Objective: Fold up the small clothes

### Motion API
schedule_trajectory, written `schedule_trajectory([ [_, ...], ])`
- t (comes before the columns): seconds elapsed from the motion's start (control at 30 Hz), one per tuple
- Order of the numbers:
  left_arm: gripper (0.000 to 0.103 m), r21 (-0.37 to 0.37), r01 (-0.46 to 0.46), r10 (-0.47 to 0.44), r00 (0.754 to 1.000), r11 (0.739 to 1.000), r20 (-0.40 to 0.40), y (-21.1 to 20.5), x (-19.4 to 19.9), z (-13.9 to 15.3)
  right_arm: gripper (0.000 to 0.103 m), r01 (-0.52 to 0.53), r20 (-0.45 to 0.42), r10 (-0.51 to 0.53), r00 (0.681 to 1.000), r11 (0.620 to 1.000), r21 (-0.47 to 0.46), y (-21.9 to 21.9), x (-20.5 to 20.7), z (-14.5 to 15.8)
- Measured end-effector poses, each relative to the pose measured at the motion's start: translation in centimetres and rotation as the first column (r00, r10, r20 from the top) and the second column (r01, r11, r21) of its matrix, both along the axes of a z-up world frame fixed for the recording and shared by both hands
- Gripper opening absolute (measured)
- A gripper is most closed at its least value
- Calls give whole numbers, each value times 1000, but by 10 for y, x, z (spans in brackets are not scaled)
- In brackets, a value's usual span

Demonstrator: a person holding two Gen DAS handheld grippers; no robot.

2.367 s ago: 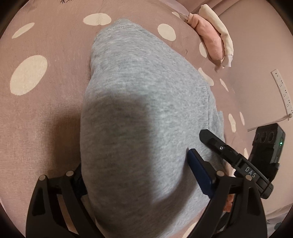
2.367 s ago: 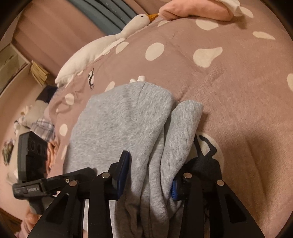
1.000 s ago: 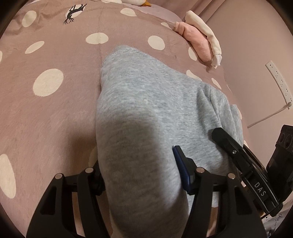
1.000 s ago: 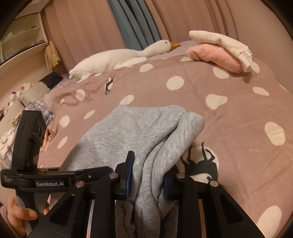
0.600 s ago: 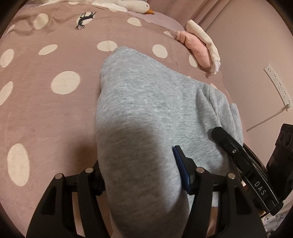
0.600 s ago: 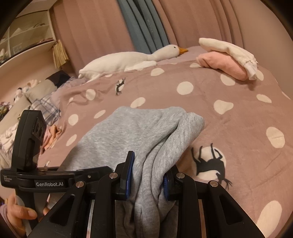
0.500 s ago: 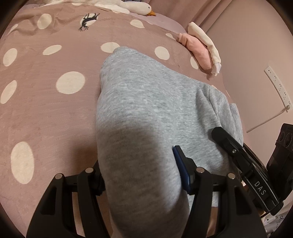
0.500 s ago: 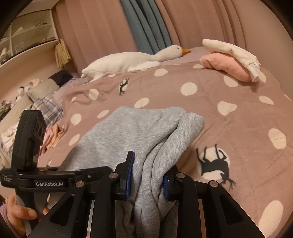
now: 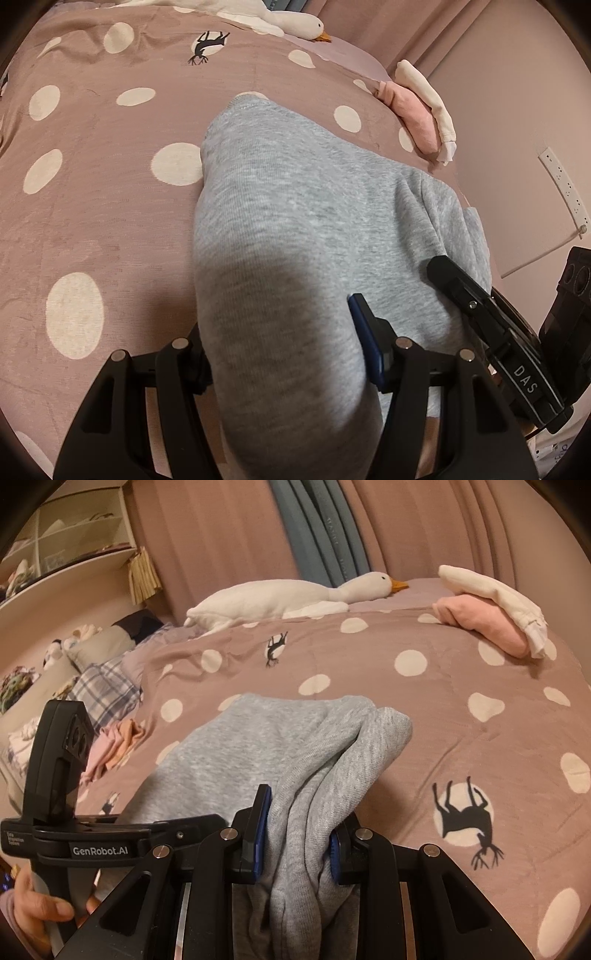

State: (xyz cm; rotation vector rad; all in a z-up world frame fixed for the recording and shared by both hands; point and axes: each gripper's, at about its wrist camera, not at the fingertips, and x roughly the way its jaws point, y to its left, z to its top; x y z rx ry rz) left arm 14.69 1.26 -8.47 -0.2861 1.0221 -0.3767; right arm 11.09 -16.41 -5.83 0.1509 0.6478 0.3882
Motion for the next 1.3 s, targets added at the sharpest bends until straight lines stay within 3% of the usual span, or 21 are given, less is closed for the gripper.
schedule_trajectory([
  [0.37,62,2,-34,34,999,999,-17,17,7,-10,28,-27,-19,27,999,1000,-5,15,11,-7],
  [0.97,65,35,-27,30,997,999,-71,18,16,-37,29,-30,-121,31,992,1000,2,14,26,-33],
  [1.17,70,39,-28,31,996,999,-83,20,13,-42,29,-11,-171,11,985,1000,4,6,27,-43],
  [1.3,79,60,-20,25,996,998,-83,19,10,-43,31,24,-227,-14,974,999,43,-5,29,-52],
])
